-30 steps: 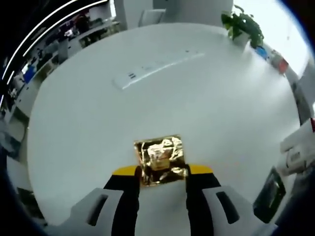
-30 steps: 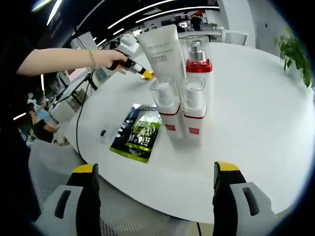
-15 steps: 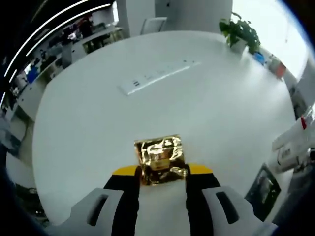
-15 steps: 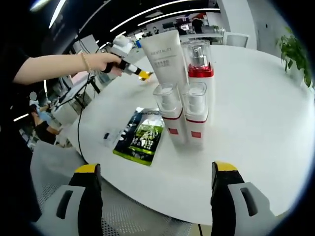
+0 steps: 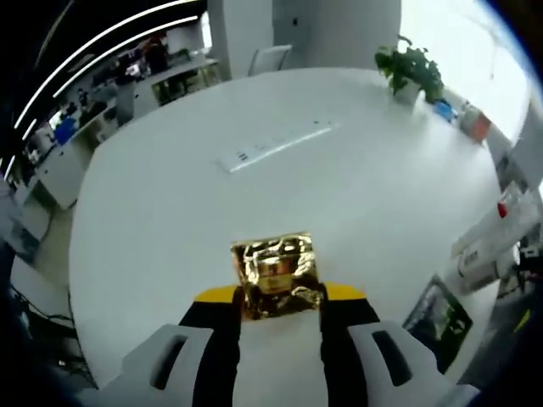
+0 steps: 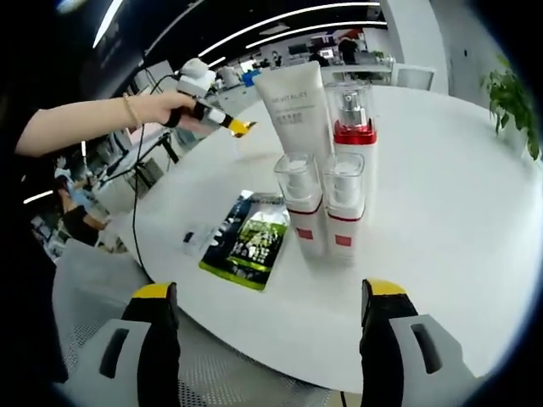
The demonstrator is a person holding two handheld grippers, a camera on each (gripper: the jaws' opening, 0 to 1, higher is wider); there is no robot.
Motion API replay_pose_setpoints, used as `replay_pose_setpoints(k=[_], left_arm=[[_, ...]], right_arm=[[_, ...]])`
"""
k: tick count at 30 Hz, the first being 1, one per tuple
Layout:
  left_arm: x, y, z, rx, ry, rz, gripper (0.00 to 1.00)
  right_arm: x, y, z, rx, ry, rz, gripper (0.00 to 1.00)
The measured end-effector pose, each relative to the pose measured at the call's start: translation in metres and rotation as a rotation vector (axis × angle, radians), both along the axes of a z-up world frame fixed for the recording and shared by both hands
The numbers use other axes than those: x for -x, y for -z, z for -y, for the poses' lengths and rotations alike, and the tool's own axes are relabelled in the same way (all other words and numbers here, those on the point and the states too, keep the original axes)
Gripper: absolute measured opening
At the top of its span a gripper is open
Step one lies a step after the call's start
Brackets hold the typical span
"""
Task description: Arrange the skincare products in the storage area until every visible bottle or jar stands upright without overlapping.
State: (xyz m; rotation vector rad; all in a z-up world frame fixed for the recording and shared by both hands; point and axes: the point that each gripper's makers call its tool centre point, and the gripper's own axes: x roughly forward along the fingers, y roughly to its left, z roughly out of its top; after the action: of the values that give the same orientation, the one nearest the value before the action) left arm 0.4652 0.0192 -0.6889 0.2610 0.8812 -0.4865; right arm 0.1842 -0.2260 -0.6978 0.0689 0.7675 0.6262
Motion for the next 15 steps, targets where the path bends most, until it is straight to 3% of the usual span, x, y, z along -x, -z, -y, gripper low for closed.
replay_pose_setpoints(k=[8, 9, 11, 15], left_arm=[[0.022, -0.007, -0.007, 0.011, -0.018, 0.017, 0.34], [0.035, -0.011, -0.009, 0.012, -0.024, 0.019, 0.34], [0.042, -0.014, -0.011, 0.017, -0.029, 0.025, 0.34], [0.041, -0.018, -0.011, 0.021, -0.038, 0.044, 0.34]], right_arm=[[-0.001, -0.004, -0.002, -0.004, -0.010, 0.022, 0.85], [-0.002, -0.004, -0.002, -0.002, -0.013, 0.026, 0.84], [-0.002, -0.006, -0.003, -0.006, -0.012, 0.030, 0.83], [-0.003, -0.009, -0.003, -0.028, 0.000, 0.037, 0.80]])
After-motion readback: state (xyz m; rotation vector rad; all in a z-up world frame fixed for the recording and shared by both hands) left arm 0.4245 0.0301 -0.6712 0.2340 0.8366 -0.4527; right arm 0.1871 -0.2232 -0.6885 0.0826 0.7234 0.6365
